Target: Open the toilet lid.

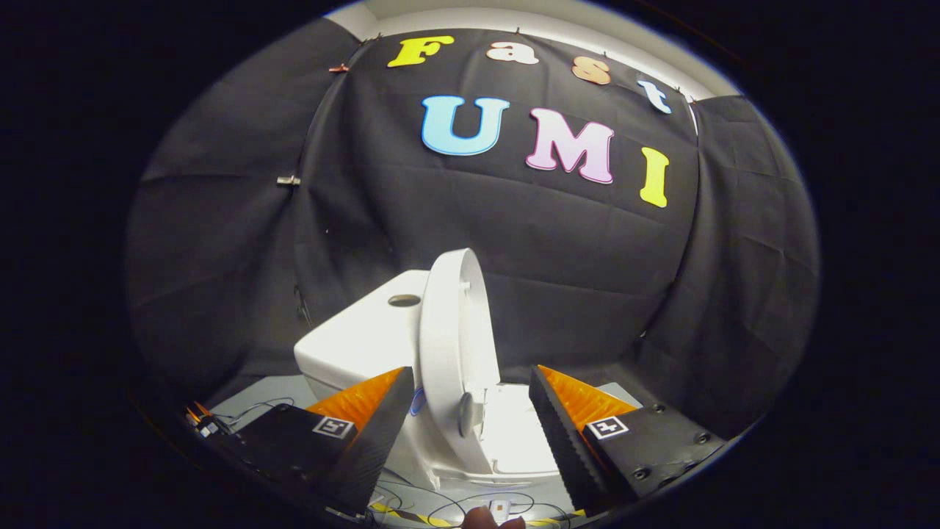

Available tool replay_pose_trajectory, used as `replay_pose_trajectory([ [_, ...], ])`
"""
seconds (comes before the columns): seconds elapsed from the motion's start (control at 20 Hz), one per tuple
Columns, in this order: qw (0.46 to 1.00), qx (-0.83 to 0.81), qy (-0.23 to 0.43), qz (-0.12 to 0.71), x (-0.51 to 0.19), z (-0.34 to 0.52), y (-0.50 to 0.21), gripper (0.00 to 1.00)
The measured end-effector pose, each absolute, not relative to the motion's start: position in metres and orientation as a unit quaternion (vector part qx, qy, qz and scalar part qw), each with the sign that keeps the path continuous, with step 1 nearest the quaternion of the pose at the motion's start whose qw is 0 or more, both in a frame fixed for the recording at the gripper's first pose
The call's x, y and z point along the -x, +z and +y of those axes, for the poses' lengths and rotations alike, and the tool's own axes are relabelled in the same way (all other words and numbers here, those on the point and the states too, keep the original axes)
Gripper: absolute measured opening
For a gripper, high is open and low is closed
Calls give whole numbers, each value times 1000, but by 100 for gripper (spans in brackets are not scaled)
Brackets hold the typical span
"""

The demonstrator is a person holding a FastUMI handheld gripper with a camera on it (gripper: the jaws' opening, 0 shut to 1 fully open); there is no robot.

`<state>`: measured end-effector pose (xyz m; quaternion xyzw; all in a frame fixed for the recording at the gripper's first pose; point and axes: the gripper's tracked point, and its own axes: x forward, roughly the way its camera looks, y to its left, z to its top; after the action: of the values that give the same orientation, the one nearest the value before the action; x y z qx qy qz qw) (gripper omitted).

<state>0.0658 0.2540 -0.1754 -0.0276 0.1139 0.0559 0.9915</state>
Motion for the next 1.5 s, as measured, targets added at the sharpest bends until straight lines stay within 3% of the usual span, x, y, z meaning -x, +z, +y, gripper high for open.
replay_pose_trajectory([
  [0.6, 997, 7, 44, 62, -52, 155, -77, 99],
  [1.5, 1000, -21, 2, 4, -18, 0, 12, 99],
])
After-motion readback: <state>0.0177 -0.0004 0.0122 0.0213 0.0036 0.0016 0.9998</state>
